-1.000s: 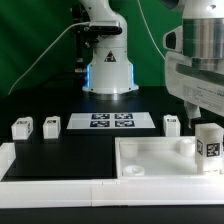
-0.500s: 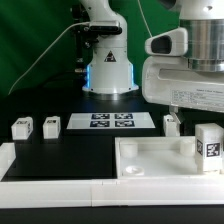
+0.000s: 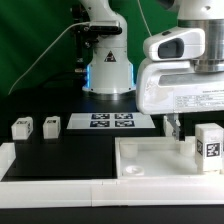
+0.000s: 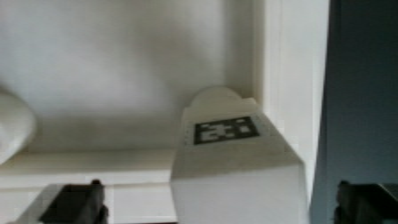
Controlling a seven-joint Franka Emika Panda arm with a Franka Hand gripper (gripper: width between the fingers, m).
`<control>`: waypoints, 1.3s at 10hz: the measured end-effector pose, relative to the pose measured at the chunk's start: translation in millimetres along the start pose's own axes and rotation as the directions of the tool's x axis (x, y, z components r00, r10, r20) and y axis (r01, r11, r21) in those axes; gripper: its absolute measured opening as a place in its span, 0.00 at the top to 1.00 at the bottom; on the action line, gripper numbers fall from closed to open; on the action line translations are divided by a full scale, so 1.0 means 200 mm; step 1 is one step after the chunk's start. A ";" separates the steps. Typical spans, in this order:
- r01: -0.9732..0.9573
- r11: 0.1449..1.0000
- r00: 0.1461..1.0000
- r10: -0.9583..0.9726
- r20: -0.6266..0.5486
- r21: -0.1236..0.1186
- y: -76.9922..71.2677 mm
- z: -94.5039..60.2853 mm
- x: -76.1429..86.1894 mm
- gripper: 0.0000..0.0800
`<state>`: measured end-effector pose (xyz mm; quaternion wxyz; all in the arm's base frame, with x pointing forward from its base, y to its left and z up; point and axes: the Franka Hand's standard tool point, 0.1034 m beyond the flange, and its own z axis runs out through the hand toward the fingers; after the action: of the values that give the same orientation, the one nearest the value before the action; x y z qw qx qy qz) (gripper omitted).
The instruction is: Assemble one leg
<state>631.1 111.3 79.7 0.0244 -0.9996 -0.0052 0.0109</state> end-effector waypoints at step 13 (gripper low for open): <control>0.241 0.971 0.971 -0.241 0.000 -0.007 0.02 0.00 0.00 0.64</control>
Offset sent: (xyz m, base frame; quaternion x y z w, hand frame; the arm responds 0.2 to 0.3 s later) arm 0.0000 0.0000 0.0000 0.0000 0.0000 -0.1790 0.9838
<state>632.0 106.4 79.7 0.0221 -0.9917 -0.1263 0.0073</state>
